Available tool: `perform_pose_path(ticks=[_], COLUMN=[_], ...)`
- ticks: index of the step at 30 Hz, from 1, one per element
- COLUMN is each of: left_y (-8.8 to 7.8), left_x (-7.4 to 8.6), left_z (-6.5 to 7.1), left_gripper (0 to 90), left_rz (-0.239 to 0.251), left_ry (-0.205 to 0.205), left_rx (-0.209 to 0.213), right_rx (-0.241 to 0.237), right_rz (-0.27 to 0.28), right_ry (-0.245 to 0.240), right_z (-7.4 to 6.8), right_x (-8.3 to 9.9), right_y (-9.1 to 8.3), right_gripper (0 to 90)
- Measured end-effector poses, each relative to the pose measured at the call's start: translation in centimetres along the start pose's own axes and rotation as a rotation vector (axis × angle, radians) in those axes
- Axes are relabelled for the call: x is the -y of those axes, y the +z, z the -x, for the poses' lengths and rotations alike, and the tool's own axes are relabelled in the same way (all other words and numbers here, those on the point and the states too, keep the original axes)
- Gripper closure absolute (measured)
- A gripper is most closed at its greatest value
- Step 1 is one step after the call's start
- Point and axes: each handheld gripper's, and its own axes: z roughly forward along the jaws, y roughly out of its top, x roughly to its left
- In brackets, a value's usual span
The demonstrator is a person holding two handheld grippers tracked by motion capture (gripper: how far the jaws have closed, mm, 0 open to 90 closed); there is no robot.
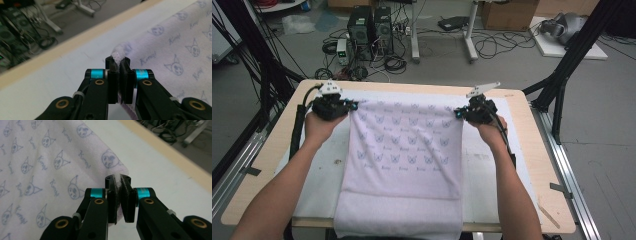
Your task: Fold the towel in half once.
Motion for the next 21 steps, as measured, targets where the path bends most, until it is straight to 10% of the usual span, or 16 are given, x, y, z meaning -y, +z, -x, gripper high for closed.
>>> perform_pose_path(ticks=[4, 7, 14, 21], left_y=[1.5, 2.5, 2.1, 0.5], left_x=[-3.5, -3.6, 1.2, 6.7], left_z=[-1.1, -1.5, -2.2, 0.1], left_gripper=[84.9, 60.8, 54.9, 54.2], left_rz=[-0.02, -0.065, -0.103, -0.098], left_ry=[0.02, 0.005, -0.075, -0.097], left_rx=[-0.073, -0.13, -0.063, 0.03], right_rx=[0.04, 0.102, 0.019, -0.036], right_rz=[-0.031, 0.007, -0.013, -0.035], right_ry=[0.002, 0.039, 0.122, 0.118], right_z=[2.3, 3.4, 3.5, -0.5], right_x=[-2.9, -3.6, 0.0, 3.7], right_y=[0.0, 0.3, 1.3, 1.2], right_gripper=[84.5, 63.7, 46.8, 45.6])
